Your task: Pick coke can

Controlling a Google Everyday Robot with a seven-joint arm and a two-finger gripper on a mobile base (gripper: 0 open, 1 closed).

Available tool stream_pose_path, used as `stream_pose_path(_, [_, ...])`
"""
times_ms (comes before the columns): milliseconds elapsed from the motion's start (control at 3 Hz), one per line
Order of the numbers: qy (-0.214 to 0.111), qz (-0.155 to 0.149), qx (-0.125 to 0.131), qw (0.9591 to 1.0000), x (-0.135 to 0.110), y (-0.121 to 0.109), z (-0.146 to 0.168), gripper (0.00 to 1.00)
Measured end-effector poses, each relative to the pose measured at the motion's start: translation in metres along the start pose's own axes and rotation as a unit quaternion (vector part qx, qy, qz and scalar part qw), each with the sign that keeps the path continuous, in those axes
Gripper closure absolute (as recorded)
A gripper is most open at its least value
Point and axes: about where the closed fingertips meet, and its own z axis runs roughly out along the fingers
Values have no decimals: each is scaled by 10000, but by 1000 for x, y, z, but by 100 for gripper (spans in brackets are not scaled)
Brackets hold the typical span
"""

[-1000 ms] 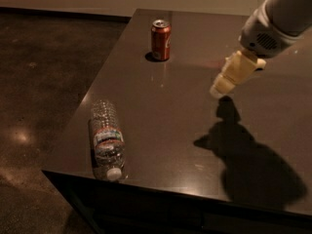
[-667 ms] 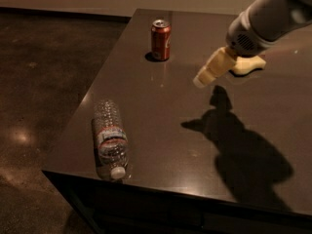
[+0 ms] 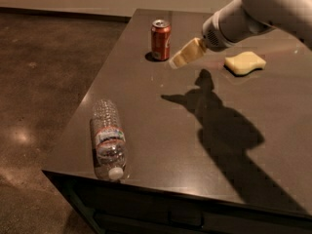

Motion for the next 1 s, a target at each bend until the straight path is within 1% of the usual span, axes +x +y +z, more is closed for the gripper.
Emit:
stream_pose_path(333, [-219, 221, 110, 9995, -22, -14, 34, 0])
stream_pose_path(667, [-371, 357, 96, 9986, -45, -22, 63, 0])
stream_pose_path(1000, [-487, 437, 10, 9979, -64, -24, 85, 0])
